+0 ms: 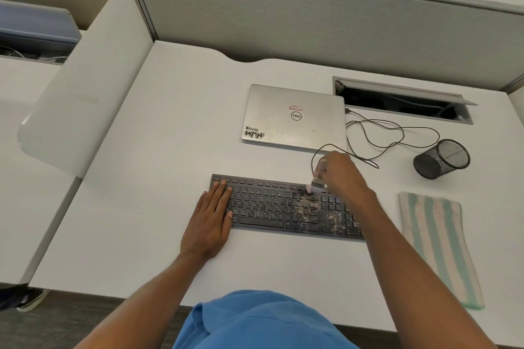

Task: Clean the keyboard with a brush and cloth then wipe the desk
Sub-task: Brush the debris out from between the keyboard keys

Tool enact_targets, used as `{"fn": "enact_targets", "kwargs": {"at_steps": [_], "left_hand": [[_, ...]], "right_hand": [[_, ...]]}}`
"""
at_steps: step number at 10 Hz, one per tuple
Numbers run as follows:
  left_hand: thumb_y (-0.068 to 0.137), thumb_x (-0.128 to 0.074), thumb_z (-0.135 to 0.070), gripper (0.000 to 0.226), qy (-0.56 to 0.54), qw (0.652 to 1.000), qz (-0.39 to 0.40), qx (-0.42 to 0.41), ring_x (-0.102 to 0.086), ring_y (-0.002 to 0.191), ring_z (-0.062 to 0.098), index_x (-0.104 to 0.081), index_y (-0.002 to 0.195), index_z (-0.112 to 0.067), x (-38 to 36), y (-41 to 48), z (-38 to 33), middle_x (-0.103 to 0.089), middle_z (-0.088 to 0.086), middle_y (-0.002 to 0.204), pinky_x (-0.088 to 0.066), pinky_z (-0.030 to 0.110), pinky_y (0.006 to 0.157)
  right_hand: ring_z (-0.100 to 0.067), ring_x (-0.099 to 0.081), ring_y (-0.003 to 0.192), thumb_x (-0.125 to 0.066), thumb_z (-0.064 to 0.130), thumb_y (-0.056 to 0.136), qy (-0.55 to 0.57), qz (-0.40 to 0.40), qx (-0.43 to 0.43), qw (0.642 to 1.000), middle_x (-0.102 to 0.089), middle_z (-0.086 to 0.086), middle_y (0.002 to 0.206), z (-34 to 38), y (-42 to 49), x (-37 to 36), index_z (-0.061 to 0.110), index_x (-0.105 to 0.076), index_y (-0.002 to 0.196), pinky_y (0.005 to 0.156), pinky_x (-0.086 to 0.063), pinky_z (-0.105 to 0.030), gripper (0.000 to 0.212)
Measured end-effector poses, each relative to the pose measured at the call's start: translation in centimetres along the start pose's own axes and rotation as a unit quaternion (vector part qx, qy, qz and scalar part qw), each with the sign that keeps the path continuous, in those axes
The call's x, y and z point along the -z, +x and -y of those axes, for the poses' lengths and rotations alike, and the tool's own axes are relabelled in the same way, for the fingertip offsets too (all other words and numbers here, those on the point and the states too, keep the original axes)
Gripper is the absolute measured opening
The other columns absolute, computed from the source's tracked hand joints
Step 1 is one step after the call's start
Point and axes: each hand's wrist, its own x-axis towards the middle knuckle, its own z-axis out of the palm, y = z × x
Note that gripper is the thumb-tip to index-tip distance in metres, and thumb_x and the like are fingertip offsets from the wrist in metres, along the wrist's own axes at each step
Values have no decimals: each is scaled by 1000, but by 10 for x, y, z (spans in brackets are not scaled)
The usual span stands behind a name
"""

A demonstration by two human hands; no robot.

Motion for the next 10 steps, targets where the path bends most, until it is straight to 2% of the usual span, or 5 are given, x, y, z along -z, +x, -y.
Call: {"fn": "enact_targets", "kwargs": {"at_steps": [2, 4, 6, 7, 10], "left_hand": [[109, -35, -33, 62, 0, 1000, -1, 0, -5, 164, 12, -24, 168, -16, 1, 1, -1, -16, -1, 177, -8, 36, 132], [109, -36, -33, 62, 4, 1000, 1, 0, -5, 164, 13, -23, 168, -16, 0, 0, 0, -15, -1, 177, -10, 39, 132], [110, -35, -33, 62, 6, 1000, 5, 3, -4, 164, 13, -22, 168, -17, -1, 0, 0, -14, -2, 177, -11, 40, 132], [109, -34, -34, 62, 7, 1000, 3, 2, -5, 164, 13, -22, 168, -16, -1, 0, -1, -14, -2, 177, -11, 40, 132], [110, -32, -35, 62, 5, 1000, 5, 1, -5, 164, 13, -23, 168, -15, -2, 0, 0, -14, -1, 177, -12, 41, 132]], "right_hand": [[-11, -59, 61, -56, 17, 100, 57, -74, 22, 995, -66, -7, 75, 25, -5, -15, 1, -67, 87, 45, -38, -18, 23], [4, -47, 47, -54, 13, 101, 30, -69, 5, 997, -57, 1, 60, 23, -18, -31, -2, -70, 85, 45, -30, -9, 27], [-15, -66, 58, -60, 13, 96, 31, -83, -13, 996, -68, -13, 67, 16, -15, -19, -5, -67, 78, 48, -42, -21, 27], [-9, -57, 55, -61, 15, 97, 78, -130, -4, 988, -65, -10, 68, 16, -15, -22, -6, -64, 78, 46, -39, -19, 29], [-2, -65, 52, -55, 10, 99, 51, -77, -28, 995, -62, -11, 64, 11, -18, -17, -4, -65, 81, 48, -41, -13, 25]]}}
